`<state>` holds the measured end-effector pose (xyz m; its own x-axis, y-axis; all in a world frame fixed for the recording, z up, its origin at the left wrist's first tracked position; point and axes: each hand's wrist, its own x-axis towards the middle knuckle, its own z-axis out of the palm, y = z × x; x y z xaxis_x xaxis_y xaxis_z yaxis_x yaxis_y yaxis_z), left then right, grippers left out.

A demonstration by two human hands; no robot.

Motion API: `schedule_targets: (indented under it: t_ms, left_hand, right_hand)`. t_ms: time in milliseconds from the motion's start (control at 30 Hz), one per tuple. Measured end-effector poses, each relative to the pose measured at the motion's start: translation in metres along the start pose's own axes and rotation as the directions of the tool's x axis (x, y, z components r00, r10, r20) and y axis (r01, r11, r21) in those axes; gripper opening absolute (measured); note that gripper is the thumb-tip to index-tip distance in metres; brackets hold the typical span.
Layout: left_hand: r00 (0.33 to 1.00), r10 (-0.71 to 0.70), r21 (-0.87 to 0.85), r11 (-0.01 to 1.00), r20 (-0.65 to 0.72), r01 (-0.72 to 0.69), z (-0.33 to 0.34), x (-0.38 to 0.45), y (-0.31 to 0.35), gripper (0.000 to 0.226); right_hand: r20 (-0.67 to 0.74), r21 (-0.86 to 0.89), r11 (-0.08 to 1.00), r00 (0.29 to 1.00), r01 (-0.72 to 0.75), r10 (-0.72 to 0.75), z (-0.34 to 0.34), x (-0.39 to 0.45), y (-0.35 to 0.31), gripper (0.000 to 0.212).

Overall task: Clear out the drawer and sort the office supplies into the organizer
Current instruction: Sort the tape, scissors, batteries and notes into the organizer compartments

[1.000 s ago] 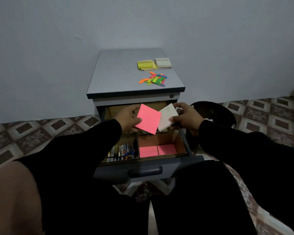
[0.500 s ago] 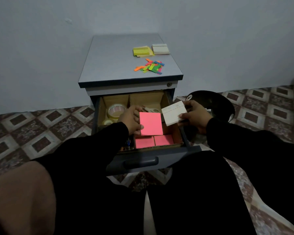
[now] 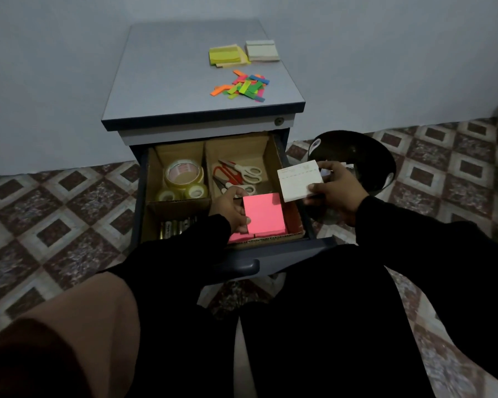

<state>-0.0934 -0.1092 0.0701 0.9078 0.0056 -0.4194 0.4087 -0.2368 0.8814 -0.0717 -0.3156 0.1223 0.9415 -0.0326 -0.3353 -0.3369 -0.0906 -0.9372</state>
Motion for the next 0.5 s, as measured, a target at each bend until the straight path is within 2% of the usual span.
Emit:
schedule_targets:
  t_ms: [233,500]
  left_hand:
    - [0.994,0.112,-0.007,0.994,-0.008,-0.112,0.019,-0.001,-0.009,0.054]
    - [0.984,0.180,0.133,0.975,-0.007,-0.177,0.021,-0.002,-0.017,0.049]
  right_hand:
    - [-0.004,0.043,0.999,1.000,-0.002,0.002,0.000,0.008,0.004,0.051]
    - [-0.007,0.062,0.998,1.000,-0.019,0.020,-0.006,0.012,0.001,0.051]
